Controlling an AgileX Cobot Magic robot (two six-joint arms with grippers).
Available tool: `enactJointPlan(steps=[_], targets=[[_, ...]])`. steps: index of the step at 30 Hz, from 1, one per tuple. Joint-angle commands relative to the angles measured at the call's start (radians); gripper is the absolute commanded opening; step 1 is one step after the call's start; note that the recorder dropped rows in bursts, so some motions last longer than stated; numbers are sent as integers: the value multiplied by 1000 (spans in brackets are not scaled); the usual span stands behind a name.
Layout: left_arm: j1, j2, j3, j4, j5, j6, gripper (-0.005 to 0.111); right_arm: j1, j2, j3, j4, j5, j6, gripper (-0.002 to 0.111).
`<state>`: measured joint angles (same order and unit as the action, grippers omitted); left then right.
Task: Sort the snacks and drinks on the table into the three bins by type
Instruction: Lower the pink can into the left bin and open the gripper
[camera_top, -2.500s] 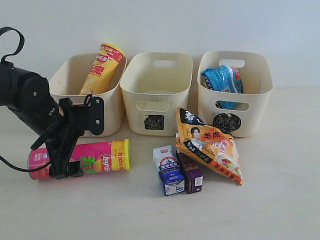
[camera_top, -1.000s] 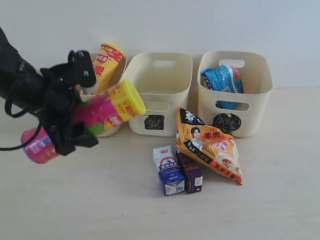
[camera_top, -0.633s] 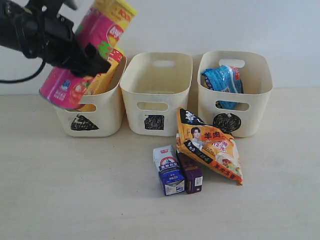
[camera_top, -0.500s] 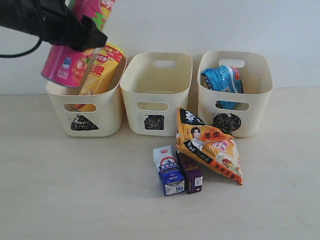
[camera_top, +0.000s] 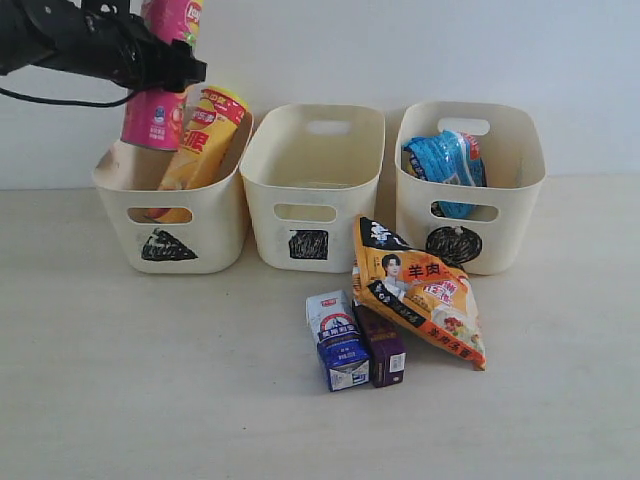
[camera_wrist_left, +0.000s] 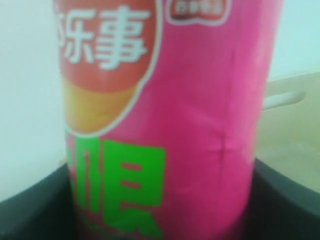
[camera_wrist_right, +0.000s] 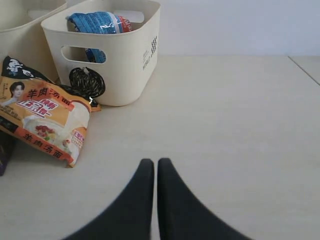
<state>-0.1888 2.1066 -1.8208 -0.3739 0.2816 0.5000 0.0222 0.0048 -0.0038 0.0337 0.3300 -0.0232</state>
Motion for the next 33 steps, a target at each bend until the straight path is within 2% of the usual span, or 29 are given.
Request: enactJointPlan(steps=[1,4,5,7,10,13,17,24,27,30,33], targets=[[5,54,-17,-7,-31,-13,4,-3,-5,4,-3,-7,0,0],[7,69,-17,-7,-33,-13,20,-3,-5,4,-3,-7,0,0],[7,71,-17,-7,-33,-13,27,-3,-5,4,-3,-7,0,0],[7,75,-17,-7,-29,-13,52,-3,-5,4,-3,-7,0,0],[7,75,-17,-7,-32,-13,71,-3,-5,4,-3,-7,0,0],[7,76,-17,-7,-24,-13,86,-3,-5,4,-3,-7,0,0],[7,74,-17,-7,-9,-13,98,-3,-5,4,-3,-7,0,0],[7,26,-17,24,66,-13,98,-3,-5,4,-3,-7,0,0],[7,-14,-17,53,149,-13,91,-3,-5,4,-3,-7,0,0],[7,-60,-17,73,258,-13,72,-3,-5,4,-3,-7,0,0],[7,-104,-17,88,376,-13,35,-3,-5,4,-3,-7,0,0]])
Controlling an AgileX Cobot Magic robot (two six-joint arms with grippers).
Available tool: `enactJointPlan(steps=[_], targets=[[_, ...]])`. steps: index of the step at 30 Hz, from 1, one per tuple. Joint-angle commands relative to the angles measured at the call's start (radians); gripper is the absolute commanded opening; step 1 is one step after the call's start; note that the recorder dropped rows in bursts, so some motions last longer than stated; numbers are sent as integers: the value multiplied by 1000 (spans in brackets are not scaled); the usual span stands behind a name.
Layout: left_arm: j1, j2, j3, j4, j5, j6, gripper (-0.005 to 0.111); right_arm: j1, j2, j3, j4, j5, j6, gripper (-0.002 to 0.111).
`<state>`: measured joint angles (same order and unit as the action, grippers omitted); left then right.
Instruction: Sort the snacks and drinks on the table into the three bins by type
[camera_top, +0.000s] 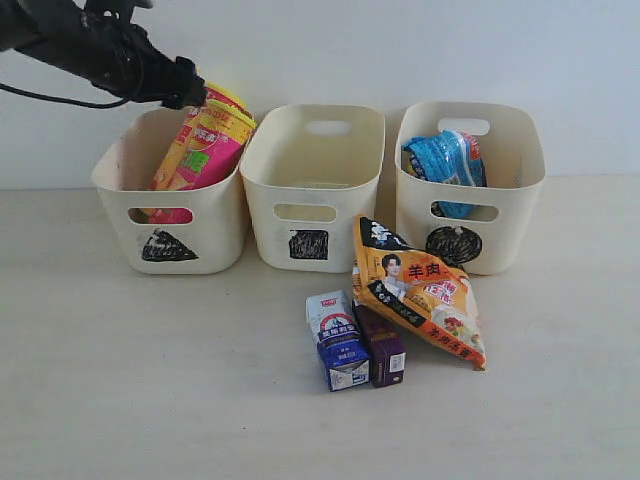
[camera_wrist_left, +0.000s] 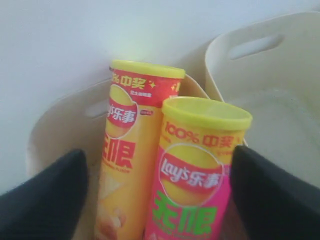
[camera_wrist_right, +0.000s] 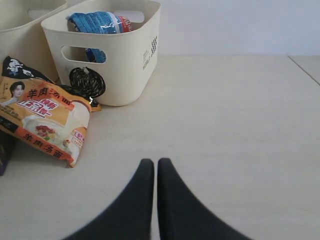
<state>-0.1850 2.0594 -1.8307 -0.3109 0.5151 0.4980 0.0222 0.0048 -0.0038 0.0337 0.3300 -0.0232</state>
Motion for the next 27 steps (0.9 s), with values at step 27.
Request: enactJointPlan(steps=[27], targets=[[4,-802,701,311,63,-374,4,-3,-5,4,-3,-7,0,0]])
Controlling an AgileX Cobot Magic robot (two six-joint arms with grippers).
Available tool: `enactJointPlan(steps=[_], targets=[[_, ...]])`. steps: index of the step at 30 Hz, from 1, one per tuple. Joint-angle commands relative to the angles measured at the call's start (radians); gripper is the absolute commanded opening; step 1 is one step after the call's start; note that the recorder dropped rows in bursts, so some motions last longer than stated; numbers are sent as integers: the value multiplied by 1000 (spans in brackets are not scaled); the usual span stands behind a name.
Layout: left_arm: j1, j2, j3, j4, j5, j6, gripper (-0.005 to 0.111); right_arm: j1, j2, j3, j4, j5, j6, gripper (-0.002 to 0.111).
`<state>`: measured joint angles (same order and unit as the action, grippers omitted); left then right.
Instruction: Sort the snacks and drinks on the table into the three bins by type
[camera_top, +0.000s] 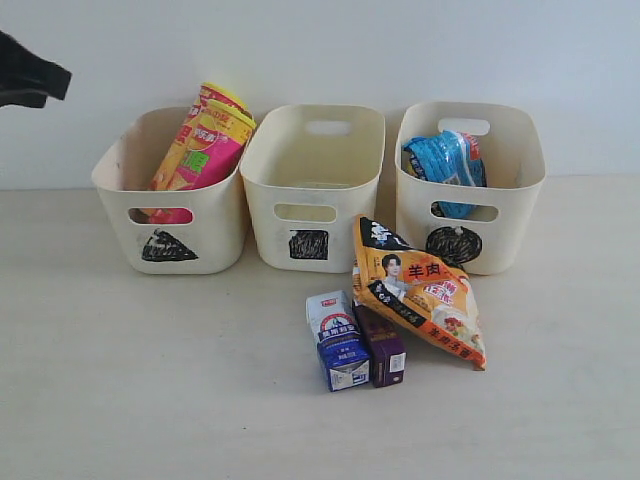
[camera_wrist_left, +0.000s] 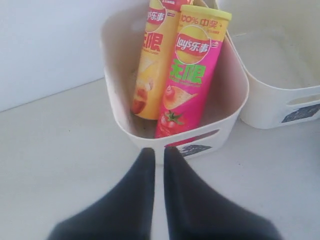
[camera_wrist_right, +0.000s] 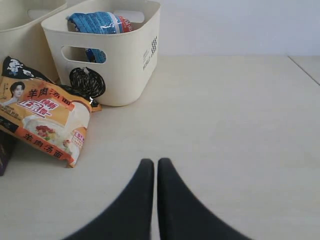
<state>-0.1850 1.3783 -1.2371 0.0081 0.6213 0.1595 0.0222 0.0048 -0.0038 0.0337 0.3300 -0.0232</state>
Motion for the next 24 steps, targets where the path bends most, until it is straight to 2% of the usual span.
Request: enactJointPlan(steps=[1,13,19,24], targets=[[4,-156,137,-8,-45,-35,4,-3,-5,4,-3,-7,0,0],[4,-491,384,-52,-39,-41,4,-3,-5,4,-3,-5,0,0],[4,-593,452,-52,-82,-38,4,-3,-5,4,-3,-5,0,0],[4,-663,533,-74,-188,-55,4,-3,-5,4,-3,-5,0,0]])
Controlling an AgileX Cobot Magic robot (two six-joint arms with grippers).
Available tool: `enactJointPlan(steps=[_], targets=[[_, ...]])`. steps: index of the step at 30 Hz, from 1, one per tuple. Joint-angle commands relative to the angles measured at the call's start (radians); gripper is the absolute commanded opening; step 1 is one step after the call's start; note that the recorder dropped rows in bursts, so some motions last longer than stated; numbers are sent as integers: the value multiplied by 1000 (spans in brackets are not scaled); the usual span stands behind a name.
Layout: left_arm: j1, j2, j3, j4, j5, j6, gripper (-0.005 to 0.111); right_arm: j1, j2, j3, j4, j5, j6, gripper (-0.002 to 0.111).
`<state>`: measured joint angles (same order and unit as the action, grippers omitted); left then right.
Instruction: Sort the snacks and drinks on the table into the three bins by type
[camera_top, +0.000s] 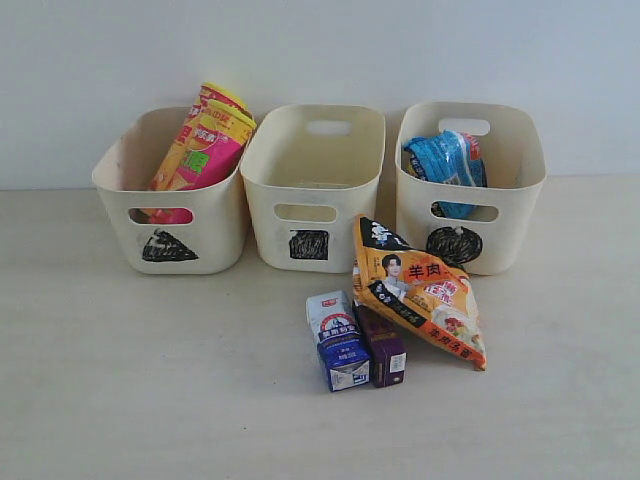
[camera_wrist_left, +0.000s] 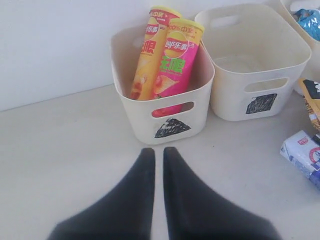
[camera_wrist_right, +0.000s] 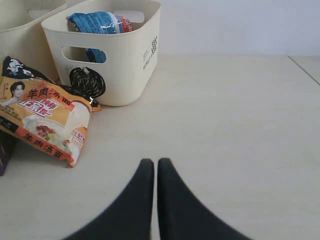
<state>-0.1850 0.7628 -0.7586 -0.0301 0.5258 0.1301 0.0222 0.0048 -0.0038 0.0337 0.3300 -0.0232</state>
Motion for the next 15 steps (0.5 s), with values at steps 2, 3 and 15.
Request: enactJointPlan(steps=[2,3,15], targets=[[4,-77,101,-57,-148,-26,4,-3,-5,4,-3,-5,0,0],[4,-92,125,-59,-170,-26,4,-3,-5,4,-3,-5,0,0],[4,-253,417,-57,-435,51,4,-3,-5,4,-3,-5,0,0]])
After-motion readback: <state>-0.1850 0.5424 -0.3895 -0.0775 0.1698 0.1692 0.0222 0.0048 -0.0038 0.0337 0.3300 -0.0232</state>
